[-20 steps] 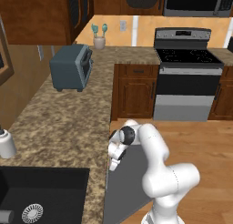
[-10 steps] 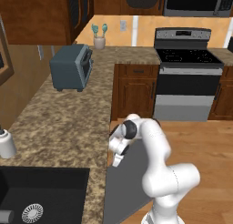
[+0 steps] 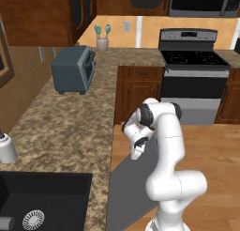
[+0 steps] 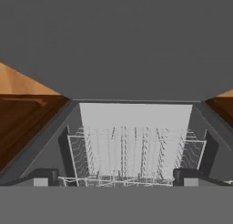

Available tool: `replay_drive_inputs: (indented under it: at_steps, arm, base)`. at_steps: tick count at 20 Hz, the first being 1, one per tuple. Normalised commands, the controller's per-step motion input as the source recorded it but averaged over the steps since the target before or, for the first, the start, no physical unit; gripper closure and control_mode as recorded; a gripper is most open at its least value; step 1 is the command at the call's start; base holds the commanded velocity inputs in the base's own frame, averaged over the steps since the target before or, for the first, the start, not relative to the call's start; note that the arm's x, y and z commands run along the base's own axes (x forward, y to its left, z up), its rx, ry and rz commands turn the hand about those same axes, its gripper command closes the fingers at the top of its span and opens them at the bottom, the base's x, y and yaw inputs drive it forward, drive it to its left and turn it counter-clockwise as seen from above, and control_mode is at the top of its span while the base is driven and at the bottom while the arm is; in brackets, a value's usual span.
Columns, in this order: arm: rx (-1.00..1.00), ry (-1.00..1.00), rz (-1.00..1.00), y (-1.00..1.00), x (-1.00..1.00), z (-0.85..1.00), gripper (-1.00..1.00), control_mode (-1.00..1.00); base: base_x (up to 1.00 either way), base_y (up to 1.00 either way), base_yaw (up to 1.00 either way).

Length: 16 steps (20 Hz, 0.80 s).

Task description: Pick up the cup and bowl from the counter, place them in the dishwasher, and close the dishwasher door.

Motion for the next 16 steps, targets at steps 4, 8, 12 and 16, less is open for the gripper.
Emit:
replay_drive_inputs:
  at_steps: [4,8,12,16]
  arm:
    - [0.06,-0.19,0.0,-0.84,-0.73,1.0,-1.0,-1.0]
    - [0.04,-0.11,0.0,-0.78,-0.79,1.0,-1.0,-1.0]
    - [0.03,-0.1,0.0,-0.85,-0.82,1.0,-1.0,-1.0]
    - [0.01,0.0,0.0,-0.84,-0.64,1.0,-1.0,-1.0]
  base:
    - [0.0,0.0,0.0]
    - [0.0,0.0,0.0]
    - [0.0,0.0,0.0]
    - [0.0,0.0,0.0]
